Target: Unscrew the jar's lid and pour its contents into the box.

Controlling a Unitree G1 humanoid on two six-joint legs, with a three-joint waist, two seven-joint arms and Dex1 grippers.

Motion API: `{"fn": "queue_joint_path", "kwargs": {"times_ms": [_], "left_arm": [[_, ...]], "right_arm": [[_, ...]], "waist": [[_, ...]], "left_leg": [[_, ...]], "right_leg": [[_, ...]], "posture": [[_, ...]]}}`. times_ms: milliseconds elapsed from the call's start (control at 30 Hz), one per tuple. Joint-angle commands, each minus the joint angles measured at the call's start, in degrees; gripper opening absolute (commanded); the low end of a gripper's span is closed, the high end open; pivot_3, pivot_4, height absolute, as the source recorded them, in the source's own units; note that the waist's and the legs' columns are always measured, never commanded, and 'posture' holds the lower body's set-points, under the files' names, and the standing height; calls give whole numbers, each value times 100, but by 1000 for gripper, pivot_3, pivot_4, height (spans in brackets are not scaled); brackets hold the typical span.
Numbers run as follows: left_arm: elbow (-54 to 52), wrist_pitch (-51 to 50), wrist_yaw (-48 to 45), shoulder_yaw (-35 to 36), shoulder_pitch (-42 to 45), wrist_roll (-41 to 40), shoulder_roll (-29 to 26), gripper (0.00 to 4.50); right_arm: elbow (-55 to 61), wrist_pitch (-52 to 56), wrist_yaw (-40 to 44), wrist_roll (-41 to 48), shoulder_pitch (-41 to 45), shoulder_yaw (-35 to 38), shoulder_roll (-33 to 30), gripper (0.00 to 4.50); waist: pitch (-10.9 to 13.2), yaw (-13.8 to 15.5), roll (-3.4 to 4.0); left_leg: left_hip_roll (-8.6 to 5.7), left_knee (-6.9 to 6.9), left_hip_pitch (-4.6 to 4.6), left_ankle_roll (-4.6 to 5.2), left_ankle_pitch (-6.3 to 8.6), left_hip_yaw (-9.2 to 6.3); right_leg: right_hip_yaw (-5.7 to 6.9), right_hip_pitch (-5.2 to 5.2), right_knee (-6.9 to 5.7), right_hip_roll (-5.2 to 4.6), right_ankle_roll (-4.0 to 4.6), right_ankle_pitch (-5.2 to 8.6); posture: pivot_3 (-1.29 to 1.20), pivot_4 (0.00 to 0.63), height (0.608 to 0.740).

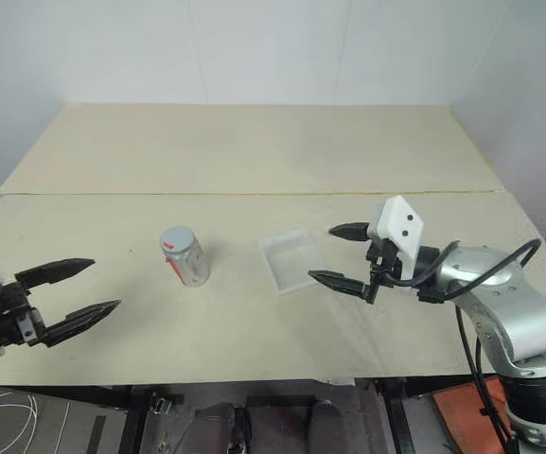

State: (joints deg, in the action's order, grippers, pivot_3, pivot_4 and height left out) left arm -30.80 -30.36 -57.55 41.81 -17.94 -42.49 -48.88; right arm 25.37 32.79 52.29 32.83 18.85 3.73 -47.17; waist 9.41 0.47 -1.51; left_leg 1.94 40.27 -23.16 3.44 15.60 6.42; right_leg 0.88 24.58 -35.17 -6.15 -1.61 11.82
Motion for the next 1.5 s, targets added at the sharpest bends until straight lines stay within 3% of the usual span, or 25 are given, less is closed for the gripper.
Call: {"fn": "queue_joint_path", "kwargs": {"times_ms": [33, 233, 433, 533, 733, 1000, 1400, 1500], "left_arm": [[-263, -113, 101, 161, 32, -211, -85, 4458], [-559, 249, 187, -30, -521, 1, 600, 4458], [-128, 694, 1209, -1526, 725, 993, 1066, 4458], [-102, 937, 1809, -2051, 1053, 1438, 1569, 4458], [106, 1076, 2364, -2781, 1331, 1996, 2009, 4458], [504, 1412, 3258, -3251, 1640, 2778, 2623, 4458], [1479, 2074, 3306, -3882, 2167, 3046, 3145, 4458], [1573, 2063, 3413, -3868, 2260, 3045, 3247, 3906]], "right_arm": [[125, -211, 137, 33, 73, 101, -2, 4500], [744, -445, 24, -4, -822, 291, 79, 4500], [423, -742, 177, -330, -383, 35, 21, 4500], [441, -671, 189, -291, -294, 123, -31, 4500], [361, -536, 313, -107, -84, 286, -184, 4500], [564, -379, 249, -14, -140, 417, -283, 4500], [688, -344, 130, 57, -175, 541, -367, 4500], [697, -344, 126, 63, -182, 575, -384, 4500]], "waist": [[0, 8, 0], [-1, 2, 0], [-1, 37, 1], [-9, 23, -13], [-9, -2, -12], [-9, 21, -13], [-9, 20, -13], [-9, 20, -13]], "left_leg": [[0, 0, 0, 0, 0, 0], [0, -12, 0, 0, 1, 1], [-1, -11, 41, -23, -15, -7], [-2, -20, 58, -29, -6, -3], [-2, -36, 27, -14, -13, -3], [-3, -31, 29, -11, -12, -7], [-3, -29, 27, -10, -12, -8], [-3, -29, 27, -10, -12, -8]], "right_leg": [[0, -1, 0, 0, 1, 0], [0, -3, 8, 0, -20, -11], [4, -35, 6, 7, 17, -11], [-2, -51, 13, 5, 15, -12], [-3, -20, 10, 12, -18, -31], [-1, -27, 11, 8, -18, -31], [0, -26, 11, 6, -19, -31], [-1, -26, 10, 6, -19, -31]], "posture": [[0, 150, 740], [0, 150, 740], [0, 150, 740], [0, 150, 740], [0, 150, 740], [0, 150, 740], [0, 150, 740], [0, 150, 740]]}}
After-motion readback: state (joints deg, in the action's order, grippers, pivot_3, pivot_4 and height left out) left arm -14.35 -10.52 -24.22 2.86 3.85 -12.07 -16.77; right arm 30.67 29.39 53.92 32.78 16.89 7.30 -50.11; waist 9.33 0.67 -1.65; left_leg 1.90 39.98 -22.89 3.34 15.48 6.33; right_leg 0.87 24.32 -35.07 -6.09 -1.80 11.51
